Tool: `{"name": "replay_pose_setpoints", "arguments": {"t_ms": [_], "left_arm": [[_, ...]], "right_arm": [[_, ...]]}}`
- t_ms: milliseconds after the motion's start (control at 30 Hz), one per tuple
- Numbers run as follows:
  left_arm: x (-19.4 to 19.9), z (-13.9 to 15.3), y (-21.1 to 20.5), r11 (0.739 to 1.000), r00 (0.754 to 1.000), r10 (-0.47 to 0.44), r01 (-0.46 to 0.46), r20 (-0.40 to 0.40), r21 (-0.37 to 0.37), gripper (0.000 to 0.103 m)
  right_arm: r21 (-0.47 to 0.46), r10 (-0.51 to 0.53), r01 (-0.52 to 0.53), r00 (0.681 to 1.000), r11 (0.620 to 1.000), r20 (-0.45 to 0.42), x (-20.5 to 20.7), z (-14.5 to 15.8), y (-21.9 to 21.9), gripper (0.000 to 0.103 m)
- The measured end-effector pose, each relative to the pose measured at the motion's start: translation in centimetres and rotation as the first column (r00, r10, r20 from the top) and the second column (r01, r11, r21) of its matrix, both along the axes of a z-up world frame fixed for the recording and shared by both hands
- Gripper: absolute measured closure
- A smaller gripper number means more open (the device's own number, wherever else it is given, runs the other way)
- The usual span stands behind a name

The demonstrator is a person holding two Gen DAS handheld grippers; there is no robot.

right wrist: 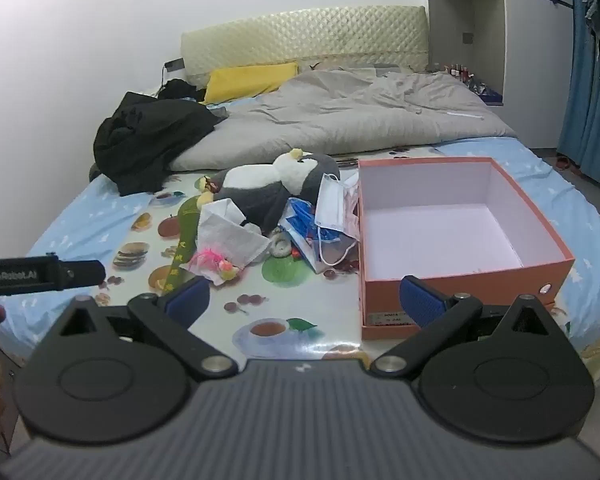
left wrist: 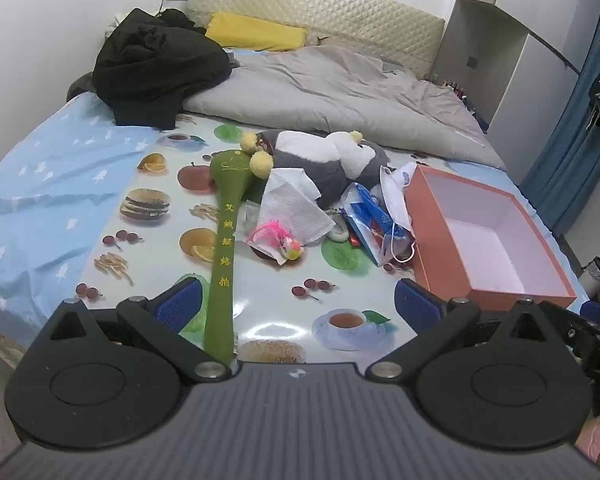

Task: Organize soft objects

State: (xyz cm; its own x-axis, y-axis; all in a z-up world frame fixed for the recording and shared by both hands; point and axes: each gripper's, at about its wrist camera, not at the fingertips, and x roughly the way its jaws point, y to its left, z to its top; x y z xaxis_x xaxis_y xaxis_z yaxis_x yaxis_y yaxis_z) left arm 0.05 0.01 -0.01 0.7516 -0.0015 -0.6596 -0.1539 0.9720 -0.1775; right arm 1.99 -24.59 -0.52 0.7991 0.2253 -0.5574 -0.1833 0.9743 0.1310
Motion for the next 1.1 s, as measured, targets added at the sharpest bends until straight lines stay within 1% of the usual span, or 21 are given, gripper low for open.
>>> {"name": "replay_pose_setpoints", "arguments": {"t_ms": [133,167,267,400,467,700,1000,1100], "left_arm": [[0.0,0.0,0.0,1.000,1.000,-0.002,0.002,0.001,-0.001,0.000],[0.0,0.1,0.0,1.000,1.000,-0.004,0.004,0.003,-0.001,0.000],[0.1,0.2,0.0,1.000,1.000,-0.007,0.007,0.007,0.004,0.000],[0.1,0.3,-0.1,1.000,1.000,-0.008,0.008,0.010,-0.001,0.000],[-0.3,1.1,-0.3,1.000,1.000,-0.013,0.013,0.017,0.004,0.000],[-0.7,1.3,-0.4,0.999,1.000,-0.026,0.026,0.018,0.022,0.000],[-0.8,1.6,-0.2,1.000,1.000,-0.020,0.019,0.016,0.015,0.000],[-1.3,1.9,0.0,1.000,0.999,-0.024,0.024,0.026,0.012,0.000]], "right_arm": [[0.027,-0.006,0.006,1.000,1.000,0.002,-0.7,0.3,-0.3,0.000],[0.033,-0.006,0.006,1.000,0.999,-0.001,-0.8,0.4,-1.0,0.000],[0.001,-0.007,0.007,0.999,1.000,-0.036,-0.1,0.4,-0.4,0.000],[0.005,-0.011,0.011,1.000,1.000,-0.025,-0.3,0.4,-0.4,0.000],[0.005,-0.009,0.009,1.000,1.000,-0.026,-0.3,0.5,-0.5,0.000],[0.002,-0.002,0.002,1.000,1.000,-0.022,-0.6,0.6,-0.4,0.000],[0.008,-0.002,0.002,1.000,1.000,-0.020,-0.8,1.1,-1.0,0.000],[0.007,0.001,-0.001,1.000,1.000,-0.020,-1.1,1.1,-1.2,0.000]]}}
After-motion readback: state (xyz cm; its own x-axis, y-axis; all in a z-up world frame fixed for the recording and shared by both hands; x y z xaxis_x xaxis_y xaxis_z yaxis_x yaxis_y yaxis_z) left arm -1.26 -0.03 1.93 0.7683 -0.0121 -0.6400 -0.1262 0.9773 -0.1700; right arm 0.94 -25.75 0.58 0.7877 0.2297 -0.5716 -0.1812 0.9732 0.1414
